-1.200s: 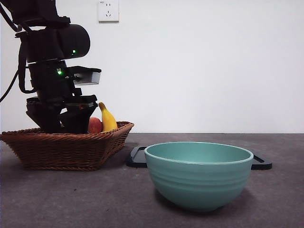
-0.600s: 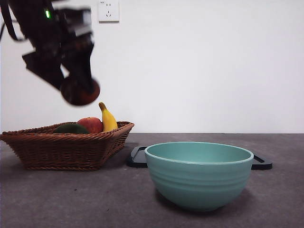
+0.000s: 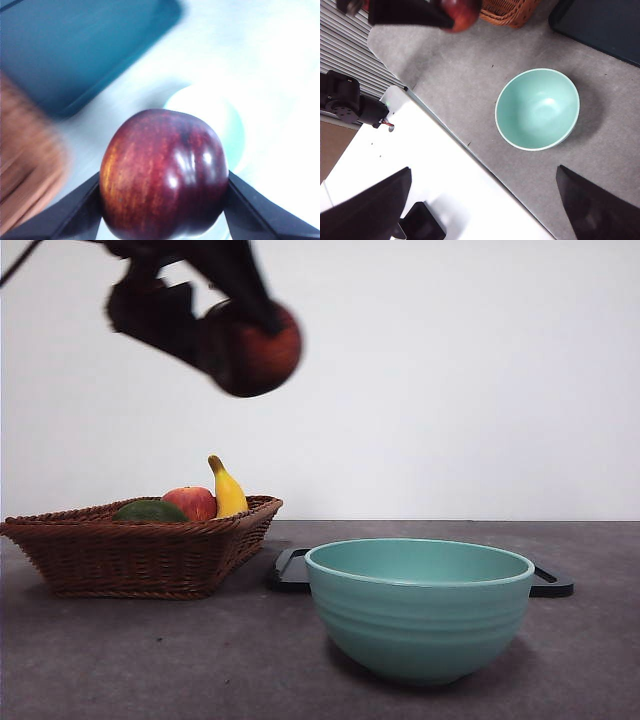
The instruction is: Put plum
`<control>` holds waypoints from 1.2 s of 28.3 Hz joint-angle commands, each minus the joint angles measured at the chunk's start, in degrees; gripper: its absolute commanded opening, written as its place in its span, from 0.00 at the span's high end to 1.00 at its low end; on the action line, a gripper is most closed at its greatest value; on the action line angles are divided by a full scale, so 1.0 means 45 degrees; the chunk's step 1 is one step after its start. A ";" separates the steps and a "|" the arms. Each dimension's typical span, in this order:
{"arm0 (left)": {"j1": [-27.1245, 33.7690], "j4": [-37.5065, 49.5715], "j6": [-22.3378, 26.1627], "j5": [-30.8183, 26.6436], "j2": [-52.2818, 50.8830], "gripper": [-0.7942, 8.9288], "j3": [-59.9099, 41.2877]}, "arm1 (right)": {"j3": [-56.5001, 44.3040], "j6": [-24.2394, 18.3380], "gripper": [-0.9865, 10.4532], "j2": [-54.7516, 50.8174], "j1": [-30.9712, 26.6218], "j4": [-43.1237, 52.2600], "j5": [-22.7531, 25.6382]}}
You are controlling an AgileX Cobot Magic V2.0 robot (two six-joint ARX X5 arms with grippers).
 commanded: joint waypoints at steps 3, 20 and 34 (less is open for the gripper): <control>-0.1316 0.1020 -0.0219 0.0063 0.0685 0.70 0.0325 | 0.0248 -0.0170 0.51 0.0073 0.0068 0.0073 -0.0053; -0.3789 0.2676 0.0034 -0.1855 0.4498 0.70 0.0325 | 0.0248 -0.0170 0.51 0.0073 0.0068 0.0073 -0.0029; -0.4342 0.2885 0.0296 -0.2419 0.5741 0.53 0.0325 | 0.0248 -0.0214 0.51 0.0073 0.0068 0.0073 -0.0024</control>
